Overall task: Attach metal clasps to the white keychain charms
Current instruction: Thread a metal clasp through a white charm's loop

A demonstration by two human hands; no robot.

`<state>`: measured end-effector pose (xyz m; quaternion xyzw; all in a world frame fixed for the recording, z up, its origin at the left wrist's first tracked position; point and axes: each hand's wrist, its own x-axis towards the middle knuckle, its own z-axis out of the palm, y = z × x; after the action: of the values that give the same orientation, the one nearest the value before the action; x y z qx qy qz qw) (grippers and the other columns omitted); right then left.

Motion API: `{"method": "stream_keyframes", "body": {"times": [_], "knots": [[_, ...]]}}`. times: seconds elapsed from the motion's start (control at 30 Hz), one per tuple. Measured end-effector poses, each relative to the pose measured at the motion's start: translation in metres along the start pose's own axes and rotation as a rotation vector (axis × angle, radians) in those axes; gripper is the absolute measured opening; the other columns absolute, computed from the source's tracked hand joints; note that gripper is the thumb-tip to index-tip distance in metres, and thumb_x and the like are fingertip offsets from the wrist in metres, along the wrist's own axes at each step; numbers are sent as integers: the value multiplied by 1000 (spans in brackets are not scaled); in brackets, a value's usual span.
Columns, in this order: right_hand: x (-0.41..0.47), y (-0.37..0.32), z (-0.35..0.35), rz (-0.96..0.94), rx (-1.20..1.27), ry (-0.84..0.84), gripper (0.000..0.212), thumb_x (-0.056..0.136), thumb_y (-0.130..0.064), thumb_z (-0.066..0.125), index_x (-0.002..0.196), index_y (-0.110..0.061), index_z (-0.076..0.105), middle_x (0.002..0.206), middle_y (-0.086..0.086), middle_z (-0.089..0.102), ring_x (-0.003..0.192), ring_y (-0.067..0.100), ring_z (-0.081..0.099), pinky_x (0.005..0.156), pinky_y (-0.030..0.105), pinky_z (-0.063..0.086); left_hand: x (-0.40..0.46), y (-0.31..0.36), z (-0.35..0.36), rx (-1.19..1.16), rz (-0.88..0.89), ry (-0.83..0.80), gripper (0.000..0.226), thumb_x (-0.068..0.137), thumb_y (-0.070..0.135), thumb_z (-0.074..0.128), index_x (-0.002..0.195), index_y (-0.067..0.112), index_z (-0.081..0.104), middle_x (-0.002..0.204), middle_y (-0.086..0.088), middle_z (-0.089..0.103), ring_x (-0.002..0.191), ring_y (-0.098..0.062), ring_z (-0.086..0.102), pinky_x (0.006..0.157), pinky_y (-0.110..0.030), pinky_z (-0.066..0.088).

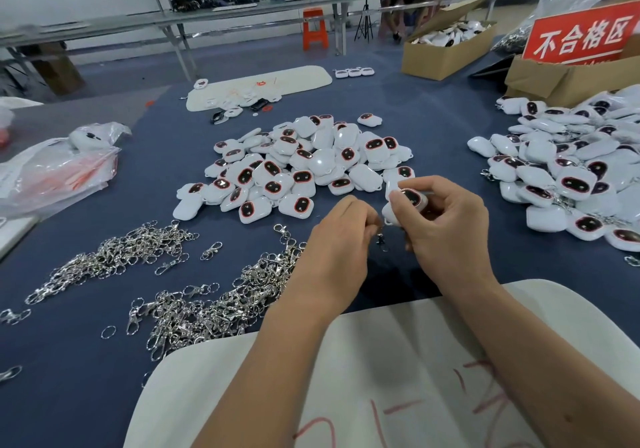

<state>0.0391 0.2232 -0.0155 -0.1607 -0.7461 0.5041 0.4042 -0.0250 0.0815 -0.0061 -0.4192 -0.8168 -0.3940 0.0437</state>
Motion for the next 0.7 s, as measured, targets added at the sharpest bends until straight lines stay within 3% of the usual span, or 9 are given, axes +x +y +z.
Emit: {"method": "stream_keyframes", "body": {"times": [0.27,0.47,0.7], "knots": [[-1,-2,0,14,10,39,6,93,-22,78,93,-18,73,62,2,68,43,23,60,44,21,48,-1,0,-1,-15,3,-26,20,101,5,48,91,23,51,88,13,48,84,-18,53,83,-48,47],[-3,-3,1,-4,-38,13,7,91,-22,79,91,-18,73,65,-1,70,50,25,61,50,33,54,-1,1,1,-24,3,-32,19,101,7,47,93,24,51,88,14,46,83,-17,53,79,-46,49],[-5,-4,5,-24,-81,60,9,88,-19,80,89,-18,71,69,-5,71,62,15,65,62,21,51,-3,1,6,-38,-33,-20,20,102,8,43,95,26,52,95,10,49,86,-22,54,81,-48,48]]}}
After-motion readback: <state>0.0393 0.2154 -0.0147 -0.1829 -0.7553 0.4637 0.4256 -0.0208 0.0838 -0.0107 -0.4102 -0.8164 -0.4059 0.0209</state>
